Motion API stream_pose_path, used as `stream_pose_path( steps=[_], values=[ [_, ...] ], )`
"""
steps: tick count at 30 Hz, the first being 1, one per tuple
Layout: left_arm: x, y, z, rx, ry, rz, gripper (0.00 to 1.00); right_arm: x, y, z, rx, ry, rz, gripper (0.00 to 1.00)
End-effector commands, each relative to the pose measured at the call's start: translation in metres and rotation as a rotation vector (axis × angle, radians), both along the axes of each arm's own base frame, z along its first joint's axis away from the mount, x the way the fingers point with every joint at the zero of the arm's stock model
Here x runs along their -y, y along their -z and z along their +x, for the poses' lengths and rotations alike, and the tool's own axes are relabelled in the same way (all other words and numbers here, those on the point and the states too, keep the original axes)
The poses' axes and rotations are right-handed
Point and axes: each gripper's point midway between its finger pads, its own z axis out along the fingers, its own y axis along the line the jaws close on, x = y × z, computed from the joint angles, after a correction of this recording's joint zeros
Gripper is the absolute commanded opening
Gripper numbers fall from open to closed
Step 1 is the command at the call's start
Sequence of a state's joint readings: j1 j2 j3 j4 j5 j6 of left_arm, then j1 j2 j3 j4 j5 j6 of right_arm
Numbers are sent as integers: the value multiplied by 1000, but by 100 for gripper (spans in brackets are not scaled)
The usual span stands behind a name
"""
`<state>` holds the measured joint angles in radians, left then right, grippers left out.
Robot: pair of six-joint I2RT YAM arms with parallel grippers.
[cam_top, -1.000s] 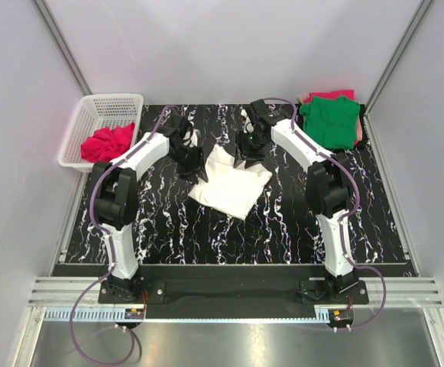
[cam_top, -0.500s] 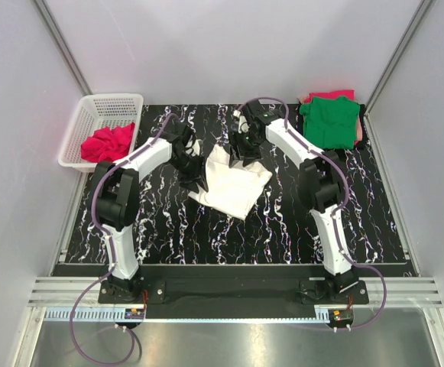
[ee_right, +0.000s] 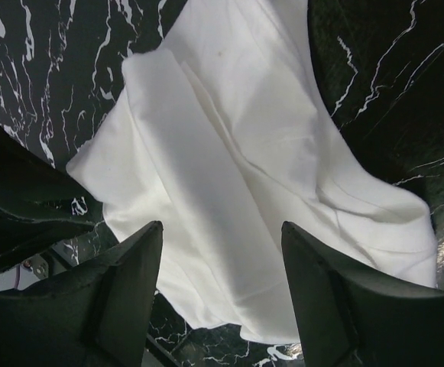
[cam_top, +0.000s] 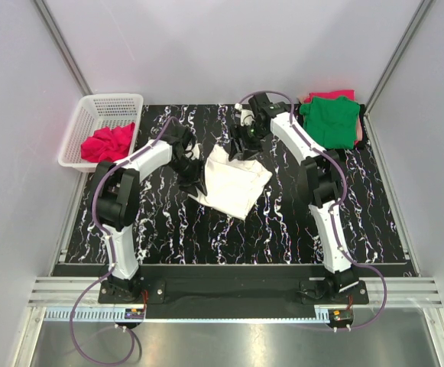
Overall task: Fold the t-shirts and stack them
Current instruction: Fold the tshirt
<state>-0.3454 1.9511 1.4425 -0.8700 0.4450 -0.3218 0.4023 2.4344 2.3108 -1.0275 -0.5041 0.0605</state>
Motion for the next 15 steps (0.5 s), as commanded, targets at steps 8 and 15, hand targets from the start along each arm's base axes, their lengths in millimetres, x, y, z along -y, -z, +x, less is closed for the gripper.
stream_pose_path(
  steps=[8,15],
  values=[
    [-2,0,-4,12,5,-7,43,-19,-10,-33,-65,-101,77,71],
    [-1,-5,-1,28,-9,-13,43,-24,8,-37,-98,-109,73,70]
  ],
)
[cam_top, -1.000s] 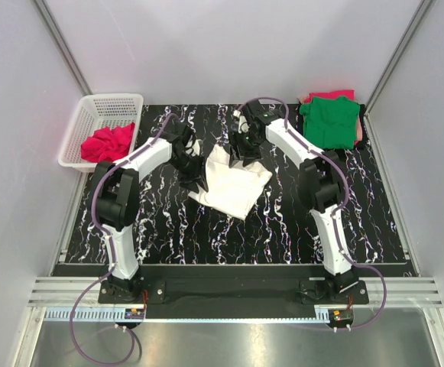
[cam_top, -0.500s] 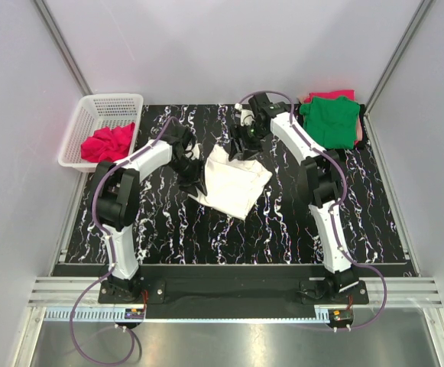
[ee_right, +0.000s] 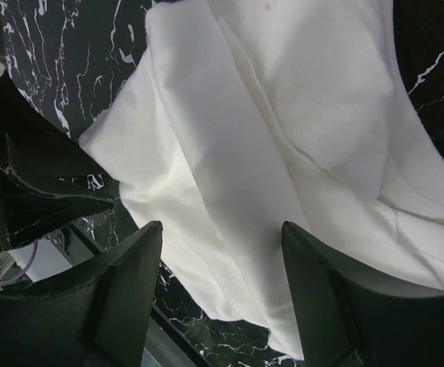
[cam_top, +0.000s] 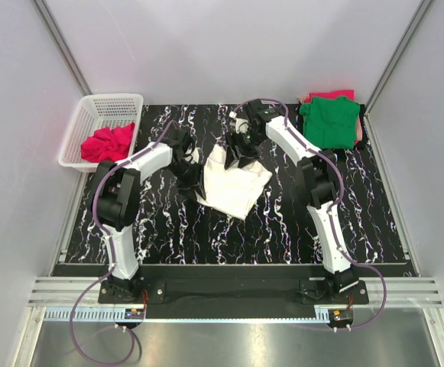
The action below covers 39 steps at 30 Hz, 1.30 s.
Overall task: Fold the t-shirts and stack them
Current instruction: Fold the tshirt
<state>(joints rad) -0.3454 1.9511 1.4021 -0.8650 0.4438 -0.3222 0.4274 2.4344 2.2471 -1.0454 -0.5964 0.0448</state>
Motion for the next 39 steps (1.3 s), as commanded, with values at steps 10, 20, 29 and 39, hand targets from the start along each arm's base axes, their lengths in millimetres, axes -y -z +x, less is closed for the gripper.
stream_pose_path(
  steps=[10,20,29,39],
  values=[
    [1,-12,11,72,-13,-13,43,-11,22,-4,-17,-26,-10,63],
    [15,-28,35,117,-23,-63,43,-13,36,-1,-37,-16,-19,57],
    [29,-35,51,129,-1,-120,42,-12,41,3,-32,-2,-39,35],
    [27,14,46,61,7,-56,38,-10,54,5,-44,5,-65,14]
  ],
)
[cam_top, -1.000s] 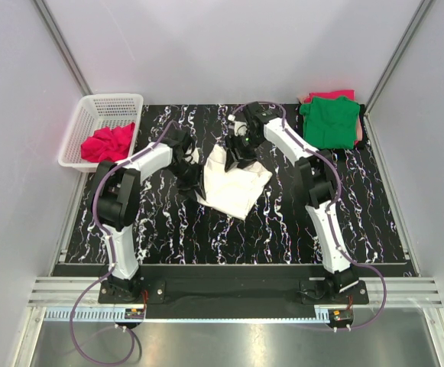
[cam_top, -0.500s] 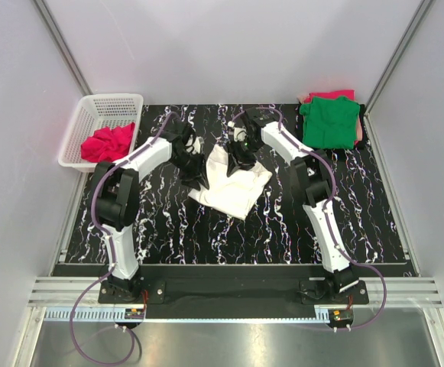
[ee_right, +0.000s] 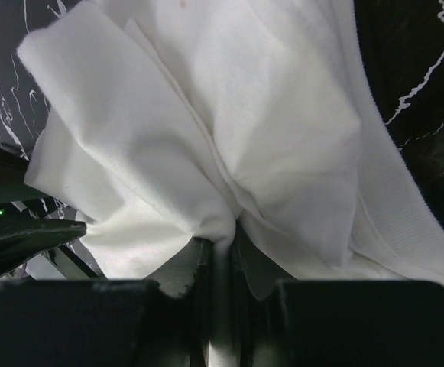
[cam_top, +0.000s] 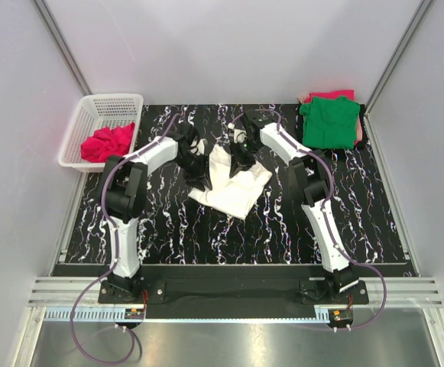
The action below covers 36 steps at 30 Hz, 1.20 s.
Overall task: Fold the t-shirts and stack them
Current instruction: Fold the tshirt
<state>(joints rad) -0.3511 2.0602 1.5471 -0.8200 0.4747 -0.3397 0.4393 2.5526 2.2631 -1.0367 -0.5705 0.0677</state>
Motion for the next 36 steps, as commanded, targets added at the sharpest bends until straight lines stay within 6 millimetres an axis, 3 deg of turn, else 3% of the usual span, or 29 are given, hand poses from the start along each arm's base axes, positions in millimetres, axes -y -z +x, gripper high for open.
stream_pose_path(
  steps=[1,4,6,9,17,23,32,36],
  values=[
    [5,19,3,-3,10,13,36,-8,0,9,46,-11,-4,13],
    [1,33,4,-12,-7,75,32,-6,3,9,44,-8,-18,10],
    [-4,44,3,-20,-18,127,22,-5,3,9,45,-4,-25,1],
    [-11,55,1,-47,-46,180,0,-4,5,11,48,-1,-33,0],
    [-35,67,-15,-75,-77,309,0,8,3,22,102,34,-109,0],
    [-41,74,-28,-104,-67,333,0,20,-13,32,151,65,-134,0],
    [-44,72,-30,-98,-63,340,0,37,-44,46,242,108,-170,0],
    [-44,72,-33,-99,-58,342,0,46,-47,51,264,125,-197,0]
  ],
)
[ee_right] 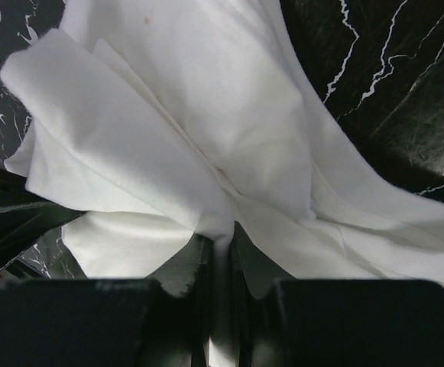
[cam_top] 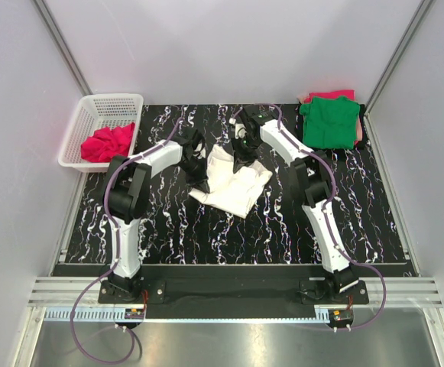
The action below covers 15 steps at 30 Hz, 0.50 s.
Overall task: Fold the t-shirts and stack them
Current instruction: Fold the tshirt
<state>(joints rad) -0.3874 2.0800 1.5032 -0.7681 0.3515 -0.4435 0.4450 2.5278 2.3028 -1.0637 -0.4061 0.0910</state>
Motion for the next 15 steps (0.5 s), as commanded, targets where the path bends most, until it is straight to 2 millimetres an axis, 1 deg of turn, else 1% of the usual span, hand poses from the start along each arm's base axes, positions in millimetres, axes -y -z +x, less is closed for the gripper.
stream_pose_path(
  steps=[1,8,9,12,15],
  values=[
    [-43,45,-32,-95,23,228,0,32,-38,35,179,63,-76,0],
    [-47,42,-34,-83,23,243,0,46,-29,38,185,81,-133,0],
    [-48,41,-34,-81,22,249,0,51,-28,40,191,93,-153,0],
    [-49,41,-35,-83,22,251,0,58,-30,43,205,109,-178,0],
    [-49,42,-35,-86,19,250,0,63,-36,46,218,128,-185,0]
  ],
)
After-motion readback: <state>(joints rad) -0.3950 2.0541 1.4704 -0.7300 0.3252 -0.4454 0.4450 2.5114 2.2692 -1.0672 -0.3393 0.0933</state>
